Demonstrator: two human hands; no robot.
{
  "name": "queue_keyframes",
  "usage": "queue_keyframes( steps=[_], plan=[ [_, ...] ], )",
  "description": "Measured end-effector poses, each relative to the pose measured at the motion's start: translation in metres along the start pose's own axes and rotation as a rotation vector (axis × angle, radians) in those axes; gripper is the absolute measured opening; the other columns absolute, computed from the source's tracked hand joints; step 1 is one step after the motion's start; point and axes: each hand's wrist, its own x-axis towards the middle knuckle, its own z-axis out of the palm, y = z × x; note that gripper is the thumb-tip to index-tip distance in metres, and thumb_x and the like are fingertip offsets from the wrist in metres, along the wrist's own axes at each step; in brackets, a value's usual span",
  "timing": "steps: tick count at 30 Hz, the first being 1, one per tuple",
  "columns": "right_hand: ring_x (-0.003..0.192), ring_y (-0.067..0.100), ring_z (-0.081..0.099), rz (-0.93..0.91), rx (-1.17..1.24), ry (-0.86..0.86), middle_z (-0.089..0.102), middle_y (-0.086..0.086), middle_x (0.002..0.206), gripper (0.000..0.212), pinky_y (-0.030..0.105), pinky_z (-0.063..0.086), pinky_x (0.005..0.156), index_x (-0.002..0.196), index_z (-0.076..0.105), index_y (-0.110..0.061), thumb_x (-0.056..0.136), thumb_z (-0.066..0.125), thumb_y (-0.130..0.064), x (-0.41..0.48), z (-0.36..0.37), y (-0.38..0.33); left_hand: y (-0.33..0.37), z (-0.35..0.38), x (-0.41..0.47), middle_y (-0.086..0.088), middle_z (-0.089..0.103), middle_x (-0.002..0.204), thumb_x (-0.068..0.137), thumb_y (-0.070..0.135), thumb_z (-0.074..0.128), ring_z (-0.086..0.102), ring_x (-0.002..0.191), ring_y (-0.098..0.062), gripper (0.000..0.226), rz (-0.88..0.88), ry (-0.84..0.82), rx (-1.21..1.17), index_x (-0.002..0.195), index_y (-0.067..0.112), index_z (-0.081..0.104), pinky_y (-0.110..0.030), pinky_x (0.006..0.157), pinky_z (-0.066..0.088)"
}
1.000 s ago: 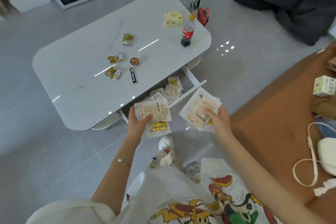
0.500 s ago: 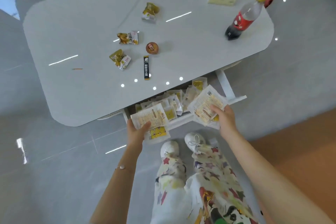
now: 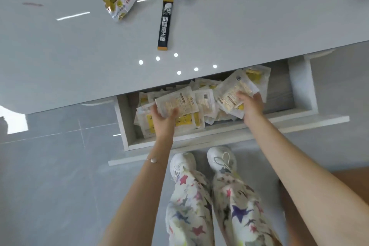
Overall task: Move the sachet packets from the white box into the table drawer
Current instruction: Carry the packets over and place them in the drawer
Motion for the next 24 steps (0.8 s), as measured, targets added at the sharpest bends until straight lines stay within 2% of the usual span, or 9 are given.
queue_keyframes(
  steps=[3, 5, 6, 9, 11, 14, 18, 22, 24],
  plan=[
    [0.12, 0.025, 0.054, -0.023, -0.149, 0.042, 0.05, 0.01, 0.139, 0.071, 0.041, 0.05, 0.097, 0.146, 0.031, -0.015, 0.085, 0.07, -0.018, -0.011, -0.001, -0.009, 0.006, 0.002, -0.014, -0.005, 0.048, 0.14, 0.086, 0.012, 0.069, 0.049, 0.129, -0.024, 0.062, 0.054, 0.029, 0.052, 0.137, 0.025, 0.037, -0.042, 0.103, 0.047],
    [0.12, 0.022, 0.053, -0.069, -0.28, 0.022, 0.048, 0.008, 0.142, 0.071, 0.033, 0.05, 0.089, 0.145, 0.032, -0.016, 0.086, 0.071, -0.02, -0.027, -0.005, -0.019, 0.016, -0.001, -0.031, 0.0, 0.043, 0.145, 0.088, 0.015, 0.067, 0.043, 0.133, -0.02, 0.063, 0.158, 0.043, 0.191, 0.141, 0.027, 0.036, -0.039, 0.108, 0.041],
    [0.125, 0.022, 0.049, -0.107, -0.353, 0.006, 0.044, 0.008, 0.145, 0.074, 0.032, 0.048, 0.092, 0.146, 0.03, -0.016, 0.086, 0.071, -0.021, -0.038, -0.008, -0.024, 0.023, -0.004, -0.042, 0.003, 0.043, 0.145, 0.089, 0.016, 0.066, 0.041, 0.134, -0.017, 0.061, 0.215, 0.054, 0.27, 0.141, 0.027, 0.037, -0.038, 0.109, 0.039],
    [0.135, 0.023, 0.04, -0.346, -0.613, -0.045, 0.04, 0.007, 0.148, 0.074, 0.037, 0.037, 0.107, 0.147, 0.033, -0.017, 0.085, 0.072, -0.023, -0.084, -0.02, -0.048, 0.048, -0.021, -0.08, 0.006, 0.046, 0.142, 0.091, 0.02, 0.064, 0.039, 0.133, -0.014, 0.054, 0.357, 0.043, 0.445, 0.14, 0.026, 0.042, -0.037, 0.111, 0.036],
    [0.129, 0.023, 0.045, -0.545, -0.789, -0.097, 0.049, 0.006, 0.14, 0.061, 0.039, 0.04, 0.106, 0.139, 0.043, -0.017, 0.085, 0.07, -0.021, -0.123, -0.029, -0.067, 0.07, -0.034, -0.108, 0.002, 0.048, 0.142, 0.091, 0.024, 0.064, 0.04, 0.133, -0.017, 0.052, 0.427, 0.032, 0.552, 0.14, 0.022, 0.045, -0.039, 0.111, 0.036],
    [0.131, 0.024, 0.042, -0.748, -1.039, -0.182, 0.049, 0.005, 0.141, 0.048, 0.041, 0.039, 0.108, 0.135, 0.049, -0.016, 0.089, 0.063, -0.019, -0.185, -0.042, -0.1, 0.11, -0.054, -0.153, -0.004, 0.047, 0.143, 0.093, 0.026, 0.061, 0.038, 0.135, -0.023, 0.051, 0.543, 0.039, 0.732, 0.141, 0.019, 0.046, -0.043, 0.112, 0.033],
    [0.131, 0.029, 0.039, -0.952, -1.278, -0.277, 0.046, 0.008, 0.14, 0.048, 0.041, 0.034, 0.108, 0.137, 0.048, -0.014, 0.09, 0.058, -0.018, -0.268, -0.058, -0.151, 0.161, -0.083, -0.217, -0.002, 0.038, 0.151, 0.096, 0.035, 0.054, 0.027, 0.141, -0.025, 0.053, 0.561, 0.025, 0.872, 0.146, 0.026, 0.037, -0.046, 0.116, 0.024],
    [0.142, 0.028, 0.022, -1.073, -1.465, -0.318, 0.032, 0.007, 0.152, 0.052, 0.041, 0.019, 0.116, 0.144, 0.038, -0.02, 0.095, 0.05, -0.034, -0.341, -0.069, -0.192, 0.2, -0.114, -0.277, -0.003, 0.038, 0.15, 0.095, 0.037, 0.054, 0.026, 0.141, -0.026, 0.054, 0.584, 0.069, 0.91, 0.145, 0.028, 0.038, -0.044, 0.116, 0.02],
    [0.143, 0.027, 0.02, -1.138, -1.5, -0.345, 0.029, 0.007, 0.154, 0.052, 0.041, 0.016, 0.117, 0.145, 0.036, -0.022, 0.097, 0.046, -0.038, -0.375, -0.069, -0.205, 0.215, -0.129, -0.302, -0.004, 0.037, 0.15, 0.094, 0.037, 0.054, 0.026, 0.141, -0.027, 0.056, 0.596, 0.119, 0.935, 0.146, 0.024, 0.037, -0.045, 0.116, 0.019]
  ],
)
